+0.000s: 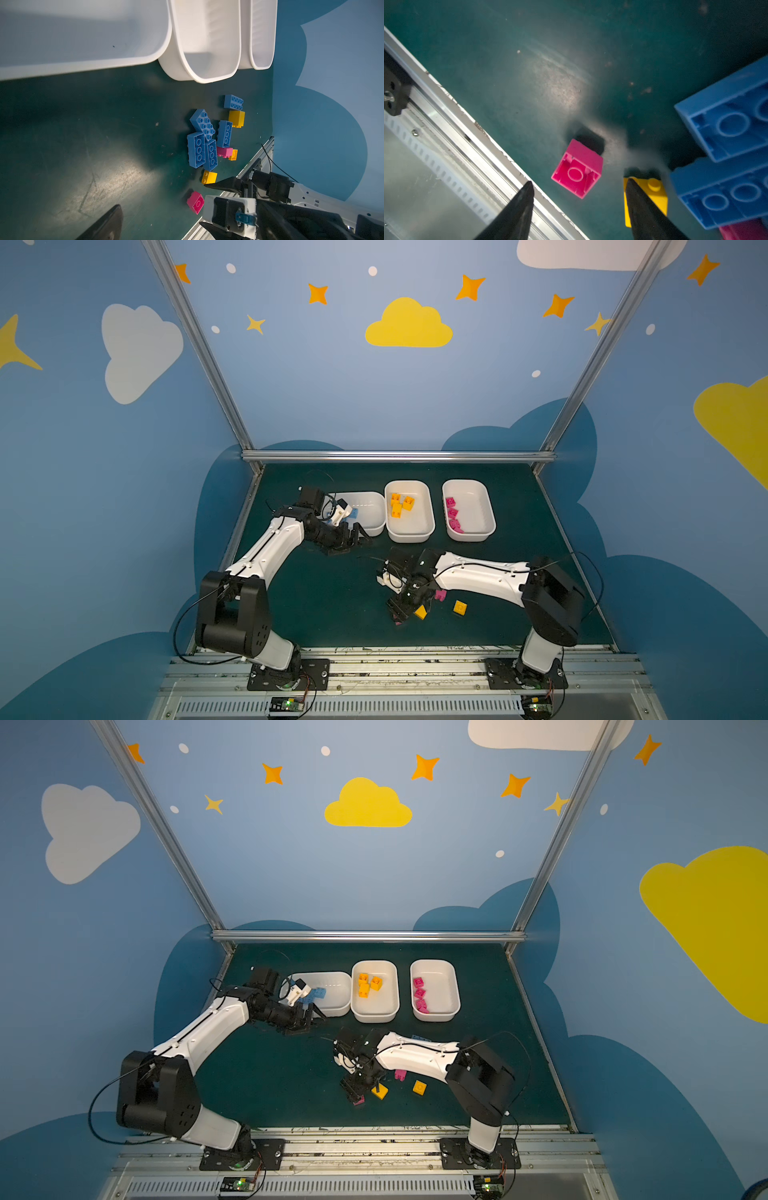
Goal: Sort the legos into containers by color
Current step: 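Return the right gripper to the pile and grasp another pink brick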
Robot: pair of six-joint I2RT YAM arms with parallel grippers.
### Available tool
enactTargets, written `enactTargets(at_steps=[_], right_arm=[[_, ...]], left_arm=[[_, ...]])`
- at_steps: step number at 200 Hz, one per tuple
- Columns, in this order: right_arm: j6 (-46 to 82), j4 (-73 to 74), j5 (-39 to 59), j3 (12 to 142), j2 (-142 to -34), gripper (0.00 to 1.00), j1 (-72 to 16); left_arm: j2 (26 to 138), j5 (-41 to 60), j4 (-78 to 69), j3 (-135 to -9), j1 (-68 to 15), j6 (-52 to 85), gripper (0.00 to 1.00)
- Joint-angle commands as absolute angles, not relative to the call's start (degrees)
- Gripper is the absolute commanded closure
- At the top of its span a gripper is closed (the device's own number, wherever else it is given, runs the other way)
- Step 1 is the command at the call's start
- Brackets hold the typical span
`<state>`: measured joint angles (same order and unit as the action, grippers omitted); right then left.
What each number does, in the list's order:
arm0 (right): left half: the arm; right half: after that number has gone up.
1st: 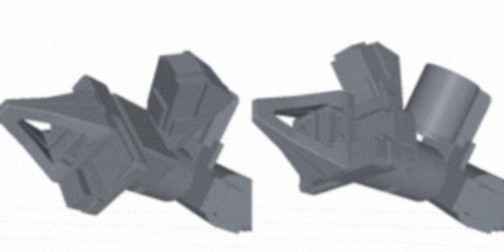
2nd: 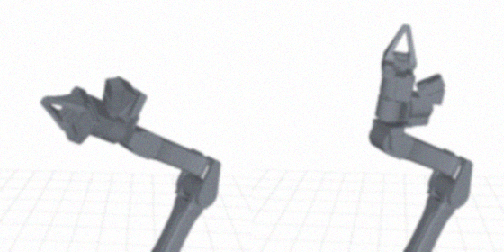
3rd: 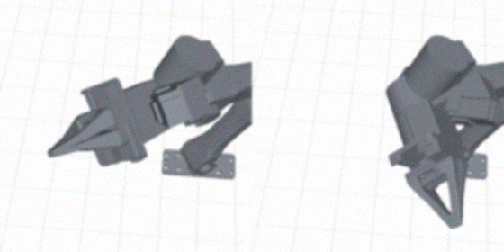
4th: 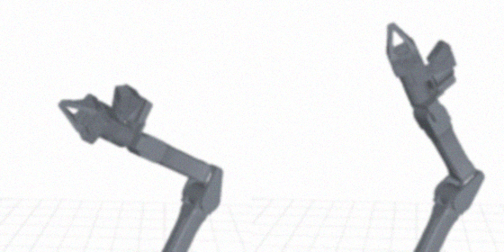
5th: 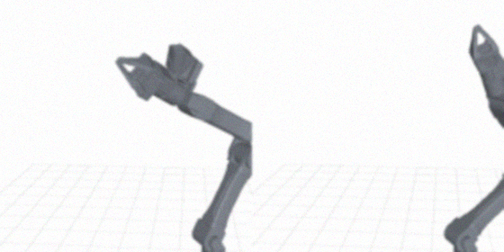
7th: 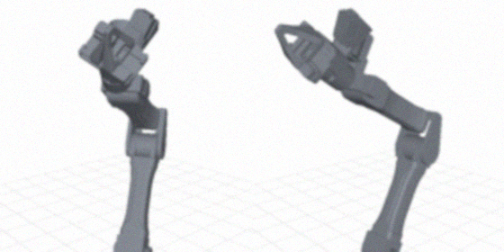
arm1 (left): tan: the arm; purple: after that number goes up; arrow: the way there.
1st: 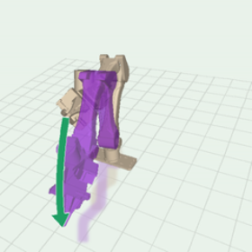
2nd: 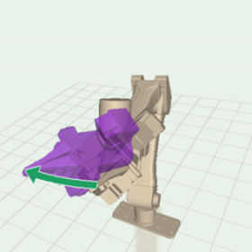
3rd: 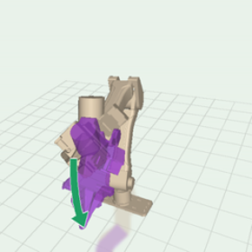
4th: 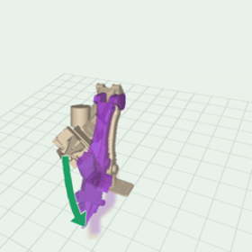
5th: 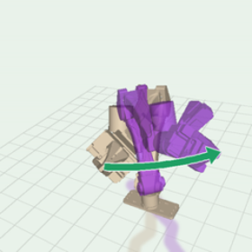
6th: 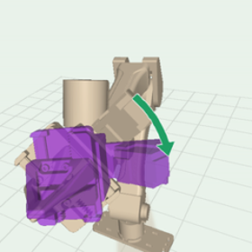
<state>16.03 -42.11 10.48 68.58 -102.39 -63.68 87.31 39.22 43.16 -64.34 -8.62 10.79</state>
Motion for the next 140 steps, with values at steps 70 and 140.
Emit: enactTargets(at_steps=[70, 140], right_arm=[[19.26, -45.59, 4.34, 72.41, -109.08, 0.46, -66.24], [17.95, -50.35, -1.65, 73.66, -110.53, 0.68, -66.53]], left_arm=[[84.69, 39.64, 42.82, -61.67, -8.43, 8.22, 0.01], [83.41, 39.52, 42.09, -59.74, -8.1, 8.16, 0.01]])
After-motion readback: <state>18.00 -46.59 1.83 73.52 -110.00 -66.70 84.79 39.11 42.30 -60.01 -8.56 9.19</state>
